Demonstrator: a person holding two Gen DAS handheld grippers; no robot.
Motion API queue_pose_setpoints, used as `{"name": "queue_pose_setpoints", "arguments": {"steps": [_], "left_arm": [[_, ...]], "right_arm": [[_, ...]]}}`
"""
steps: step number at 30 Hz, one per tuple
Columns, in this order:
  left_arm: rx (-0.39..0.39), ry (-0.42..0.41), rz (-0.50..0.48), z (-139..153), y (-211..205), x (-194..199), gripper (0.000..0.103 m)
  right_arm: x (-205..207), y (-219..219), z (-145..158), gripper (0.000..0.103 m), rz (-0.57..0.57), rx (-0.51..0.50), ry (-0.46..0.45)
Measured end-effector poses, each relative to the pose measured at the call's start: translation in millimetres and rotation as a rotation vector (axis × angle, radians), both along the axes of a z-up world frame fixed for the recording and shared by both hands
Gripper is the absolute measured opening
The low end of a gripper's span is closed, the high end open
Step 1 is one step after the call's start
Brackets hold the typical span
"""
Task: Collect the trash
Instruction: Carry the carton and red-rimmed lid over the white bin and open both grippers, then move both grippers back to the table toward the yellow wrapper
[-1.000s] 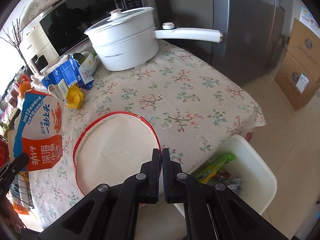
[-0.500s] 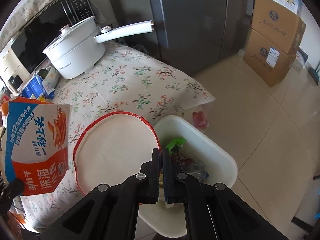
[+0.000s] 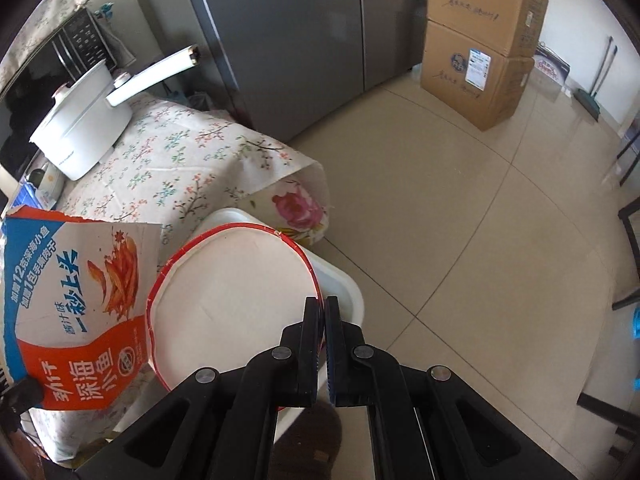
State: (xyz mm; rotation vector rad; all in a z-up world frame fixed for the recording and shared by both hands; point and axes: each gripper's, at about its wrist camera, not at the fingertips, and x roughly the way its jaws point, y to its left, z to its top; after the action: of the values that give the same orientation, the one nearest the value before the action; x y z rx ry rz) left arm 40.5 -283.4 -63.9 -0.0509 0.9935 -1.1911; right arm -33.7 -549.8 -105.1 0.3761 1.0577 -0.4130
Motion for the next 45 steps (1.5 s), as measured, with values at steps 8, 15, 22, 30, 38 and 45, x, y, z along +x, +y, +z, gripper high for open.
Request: {"name": "queue_pose_setpoints", "arguments": {"steps": [8,15,22,30,38,45], "left_arm": [[0.094,0.002,0.011,-29,-17,1,0.005],[0.182,-0.031,0.079,-44,-12,10,0.040],[0.249,-0.128,0.124,-38,-1,11,0.069],[0.363,-0.195,0.224,-35,25,21,0.083],[0.402,-0.235,0.285,-27,59,31,0.084],[0.409,-0.238,0.343,-20,88,40,0.084]], "right_arm": [[-15,-21,-8,0.004,-0.046,0.008,0.018],[-11,-17,-8,0.004,-0.033,0.007,0.016],[-4,-10,-9,0.004,-0.019,0.004,0.021],[12,6,-8,0.004,0.014,-0.005,0.029],[33,29,-9,0.038,0.055,0.017,0.043],[45,48,1,0.048,0.086,-0.005,0.020]]}}
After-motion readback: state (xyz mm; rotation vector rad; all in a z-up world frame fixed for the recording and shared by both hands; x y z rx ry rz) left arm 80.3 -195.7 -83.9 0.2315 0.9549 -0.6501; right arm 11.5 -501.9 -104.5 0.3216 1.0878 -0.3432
